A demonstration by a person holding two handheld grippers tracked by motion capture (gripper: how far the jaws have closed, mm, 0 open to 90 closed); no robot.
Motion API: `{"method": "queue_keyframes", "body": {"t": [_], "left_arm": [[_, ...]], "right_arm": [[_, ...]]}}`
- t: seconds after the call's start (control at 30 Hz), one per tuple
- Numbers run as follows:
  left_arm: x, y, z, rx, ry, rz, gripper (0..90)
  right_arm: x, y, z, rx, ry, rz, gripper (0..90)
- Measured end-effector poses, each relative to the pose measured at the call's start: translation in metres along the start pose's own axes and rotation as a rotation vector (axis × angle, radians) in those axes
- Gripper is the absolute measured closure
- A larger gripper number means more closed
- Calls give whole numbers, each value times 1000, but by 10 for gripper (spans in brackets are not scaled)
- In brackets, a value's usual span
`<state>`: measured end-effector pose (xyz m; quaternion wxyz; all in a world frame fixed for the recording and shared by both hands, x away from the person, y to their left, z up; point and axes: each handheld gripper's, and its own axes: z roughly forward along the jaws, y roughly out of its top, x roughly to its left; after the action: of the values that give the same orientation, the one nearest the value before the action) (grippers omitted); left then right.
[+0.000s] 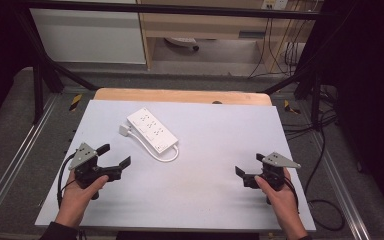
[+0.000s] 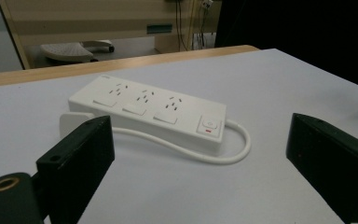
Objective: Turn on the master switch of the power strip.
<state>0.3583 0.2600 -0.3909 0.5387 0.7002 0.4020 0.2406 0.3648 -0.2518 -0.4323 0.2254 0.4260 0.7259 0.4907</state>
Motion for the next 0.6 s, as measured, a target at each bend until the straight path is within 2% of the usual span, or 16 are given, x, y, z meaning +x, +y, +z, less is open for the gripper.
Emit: {"method": "queue_keyframes", "body": {"t": [0.13, 0.37, 0.6], "left_arm": [[-2, 6, 11, -1, -14, -11, 77], [-3, 15, 27, 0, -33, -35, 77], [-7, 21, 49, 29, -41, -29, 79]], "right_arm": [[2, -2, 1, 14, -3, -16, 27], [1, -2, 0, 10, -5, -10, 28], [2, -3, 1, 17, -5, -13, 38]]}}
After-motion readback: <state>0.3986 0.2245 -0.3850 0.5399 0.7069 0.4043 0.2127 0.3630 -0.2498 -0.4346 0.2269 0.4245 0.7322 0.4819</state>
